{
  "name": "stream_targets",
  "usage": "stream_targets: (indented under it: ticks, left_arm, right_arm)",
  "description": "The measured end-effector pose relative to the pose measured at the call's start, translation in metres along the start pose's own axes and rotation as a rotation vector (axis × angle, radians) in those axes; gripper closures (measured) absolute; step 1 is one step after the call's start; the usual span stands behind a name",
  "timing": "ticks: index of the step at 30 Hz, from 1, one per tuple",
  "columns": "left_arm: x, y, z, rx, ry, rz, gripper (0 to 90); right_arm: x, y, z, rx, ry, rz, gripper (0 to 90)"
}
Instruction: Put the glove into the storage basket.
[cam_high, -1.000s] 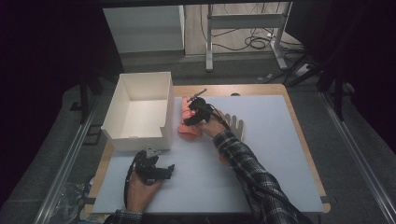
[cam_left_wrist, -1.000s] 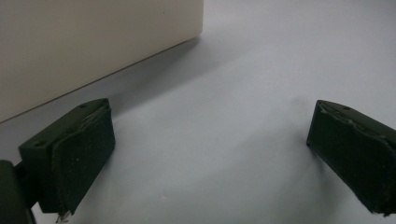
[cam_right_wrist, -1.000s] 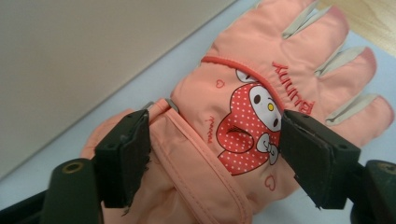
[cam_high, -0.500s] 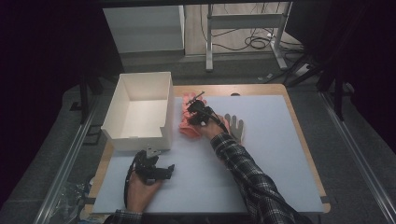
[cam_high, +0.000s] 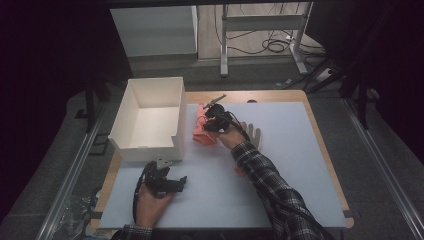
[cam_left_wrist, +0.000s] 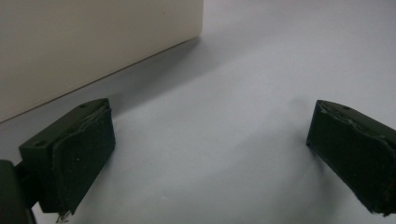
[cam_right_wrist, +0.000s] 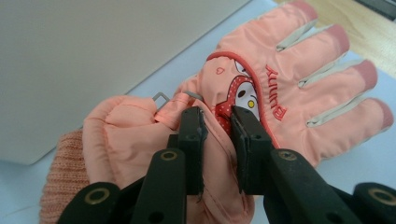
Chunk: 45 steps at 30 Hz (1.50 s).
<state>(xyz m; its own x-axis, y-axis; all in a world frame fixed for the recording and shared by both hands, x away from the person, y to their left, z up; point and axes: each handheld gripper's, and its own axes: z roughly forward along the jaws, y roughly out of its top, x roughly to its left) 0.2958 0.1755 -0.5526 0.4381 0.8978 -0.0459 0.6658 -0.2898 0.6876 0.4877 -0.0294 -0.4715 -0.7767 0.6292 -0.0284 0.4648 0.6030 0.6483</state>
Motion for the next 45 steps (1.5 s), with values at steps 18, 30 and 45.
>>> stream_targets:
  ticks: [18,30,45]
  left_arm:
    - [0.0,0.0,0.0,0.0,-0.001,0.001,1.2]
    - [0.0,0.0,0.0,-0.003,0.0,-0.001,1.1]
    - [0.0,0.0,0.0,0.0,-0.001,0.002,1.1]
  right_arm:
    - [0.007,-0.002,-0.068,-0.071,0.009,-0.087,82.8]
    - [0.009,0.005,-0.101,-0.125,-0.01,-0.158,83.4]
    - [-0.011,-0.045,-0.156,-0.132,-0.046,-0.186,83.4]
